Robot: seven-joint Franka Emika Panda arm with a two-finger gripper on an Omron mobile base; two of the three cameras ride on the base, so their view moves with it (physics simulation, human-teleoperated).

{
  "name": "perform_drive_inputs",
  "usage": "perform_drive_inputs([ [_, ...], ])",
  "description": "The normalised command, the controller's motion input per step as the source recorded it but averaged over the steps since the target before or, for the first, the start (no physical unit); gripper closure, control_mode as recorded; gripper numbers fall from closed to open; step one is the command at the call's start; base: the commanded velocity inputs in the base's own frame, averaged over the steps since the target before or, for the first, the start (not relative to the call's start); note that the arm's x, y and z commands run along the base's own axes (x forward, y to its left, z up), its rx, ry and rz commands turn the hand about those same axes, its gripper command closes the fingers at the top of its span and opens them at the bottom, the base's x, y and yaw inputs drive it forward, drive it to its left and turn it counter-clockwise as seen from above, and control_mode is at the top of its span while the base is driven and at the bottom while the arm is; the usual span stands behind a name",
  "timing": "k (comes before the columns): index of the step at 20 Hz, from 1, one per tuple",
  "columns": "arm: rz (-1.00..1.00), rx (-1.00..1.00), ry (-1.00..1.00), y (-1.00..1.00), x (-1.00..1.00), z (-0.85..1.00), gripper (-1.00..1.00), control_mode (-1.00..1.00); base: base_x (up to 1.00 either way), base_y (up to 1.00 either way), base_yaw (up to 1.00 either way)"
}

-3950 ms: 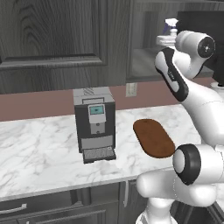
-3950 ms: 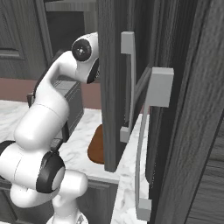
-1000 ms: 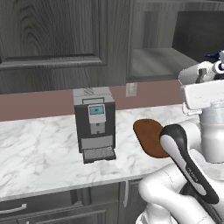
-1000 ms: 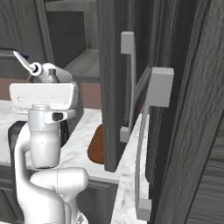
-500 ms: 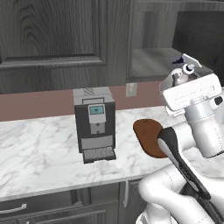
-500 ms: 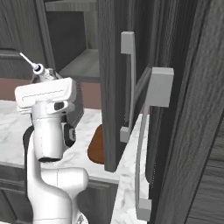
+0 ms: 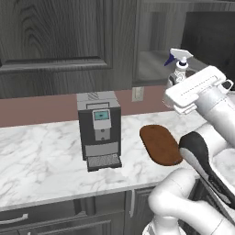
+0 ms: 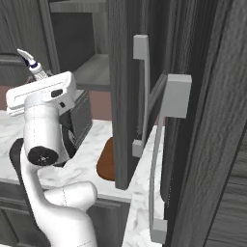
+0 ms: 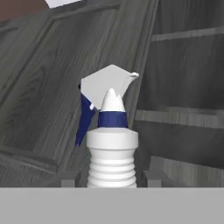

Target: Grab the spray bottle from the cabinet, then place it next to the cutting board for sanitizing. Then grab the dish brush from the countertop next to the sink and place it next to the cutting board.

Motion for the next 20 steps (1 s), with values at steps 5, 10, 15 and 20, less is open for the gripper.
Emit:
perform_drive_inputs([
  [5, 0.08, -0.13, 0.40, -0.17, -0.12, 0.02, 1.00, -1.00, 0.00, 0.00, 0.00],
  [10, 0.08, -0.08, 0.13, -0.33, 0.00, -0.33, 1.00, -1.00, 0.00, 0.00, 0.00],
  [15, 0.05, -0.10, 0.00, -0.01, 0.00, -0.57, 1.00, -1.00, 0.00, 0.00, 0.00],
  [20, 0.00, 0.00, -0.01, 0.01, 0.00, -0.57, 1.00, -1.00, 0.00, 0.00, 0.00],
])
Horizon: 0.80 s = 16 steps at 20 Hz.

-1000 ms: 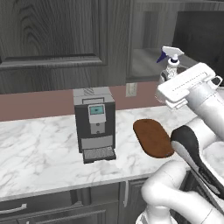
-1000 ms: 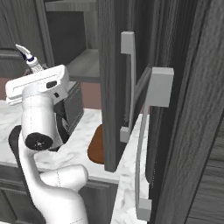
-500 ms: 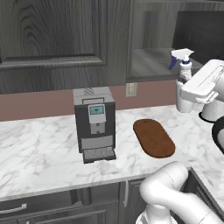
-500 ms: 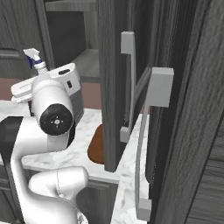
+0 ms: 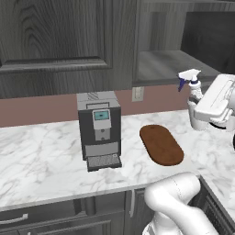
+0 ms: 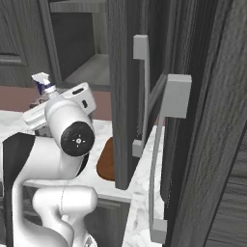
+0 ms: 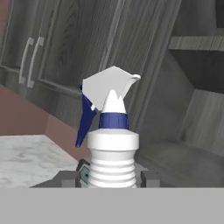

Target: Grab the spray bottle from the cabinet, then place it next to the cutting board for sanitizing. Then grab the dish brush from the countertop next to the sink and place it next to the cutting board.

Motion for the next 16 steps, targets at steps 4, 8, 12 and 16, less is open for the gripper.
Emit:
perform_drive_inputs([
  [4, 0.00, 0.00, 0.00, 0.00, 0.03, -0.48, 1.00, -1.00, 0.00, 0.00, 0.00],
  [8, -0.02, 0.00, 0.00, 0.00, 0.02, -0.20, 1.00, -1.00, 0.00, 0.00, 0.00],
  [12, -0.03, 0.00, 0.00, 0.11, 0.19, -0.27, 1.00, -1.00, 0.00, 0.00, 0.00],
  [16, -0.01, 0.00, 0.00, 0.26, 0.41, -0.41, 1.00, -1.00, 0.00, 0.00, 0.00],
])
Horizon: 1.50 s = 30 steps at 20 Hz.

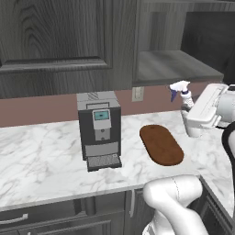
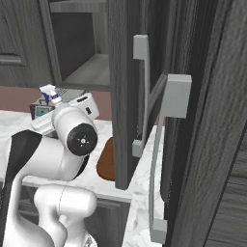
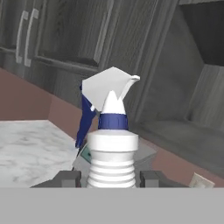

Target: Grab the spray bottle from the cabinet, then place it next to the cutting board for sanitizing. Then grab the dish brush from the countertop next to the sink and place it next to the cutting board.

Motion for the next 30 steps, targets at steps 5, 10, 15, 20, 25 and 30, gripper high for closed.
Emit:
perform_drive_inputs([
  [5, -0.02, 0.00, 0.00, 0.18, 0.57, -0.46, 1.00, -1.00, 0.00, 0.00, 0.00],
  [10, 0.00, 0.07, -0.01, 0.01, 0.47, -0.50, 1.00, -1.00, 0.00, 0.00, 0.00],
  [15, 0.00, 0.08, 0.00, 0.00, 0.48, -0.62, 1.00, -1.00, 0.00, 0.00, 0.00],
  [20, 0.00, 0.07, 0.00, 0.00, 0.52, -0.62, 1.00, -1.00, 0.00, 0.00, 0.00],
  [25, 0.00, 0.06, -0.02, -0.01, 0.51, -0.51, 1.00, -1.00, 0.00, 0.00, 0.00],
  [30, -0.03, 0.06, 0.00, -0.25, 0.41, -0.07, 1.00, -1.00, 0.00, 0.00, 0.00],
])
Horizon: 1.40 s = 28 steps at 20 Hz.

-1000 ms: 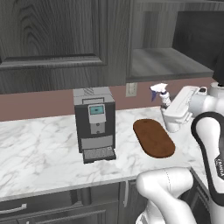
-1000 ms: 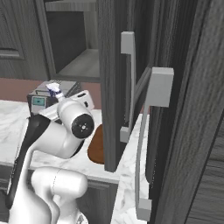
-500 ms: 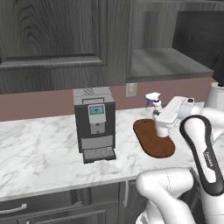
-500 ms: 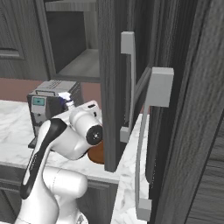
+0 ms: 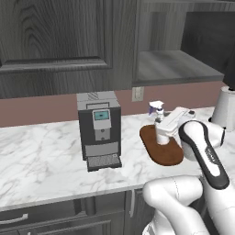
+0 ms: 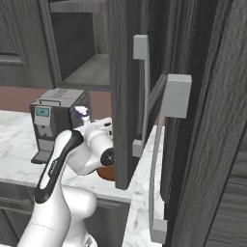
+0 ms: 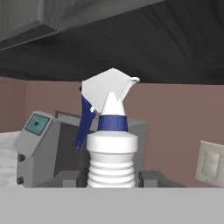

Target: Grab the spray bottle from the cabinet, then place it next to the cutting board for sanitizing. Then grab the dish brush from the countertop next to the sink and place it next to the cutting board.

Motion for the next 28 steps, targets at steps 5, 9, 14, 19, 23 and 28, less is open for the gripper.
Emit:
perform_drive_inputs([
  [5, -0.02, 0.10, 0.00, -0.49, 0.16, 0.00, 1.00, -1.00, 0.00, 0.00, 0.00],
  [9, -0.04, 0.04, -0.01, -0.54, 0.04, -0.02, 1.00, -1.00, 0.00, 0.00, 0.00],
  [14, -0.09, 0.00, -0.23, -0.45, 0.00, -0.10, 1.00, -1.00, 0.00, 0.00, 0.00],
  [19, -0.13, 0.00, -0.15, -0.51, 0.00, 0.00, 1.00, -1.00, 0.00, 0.00, 0.00],
  [23, -0.17, 0.00, -0.03, -0.49, 0.00, 0.00, 1.00, -1.00, 0.00, 0.00, 0.00],
  [28, -0.19, 0.00, 0.00, -0.46, 0.01, 0.00, 1.00, -1.00, 0.00, 0.00, 0.00],
])
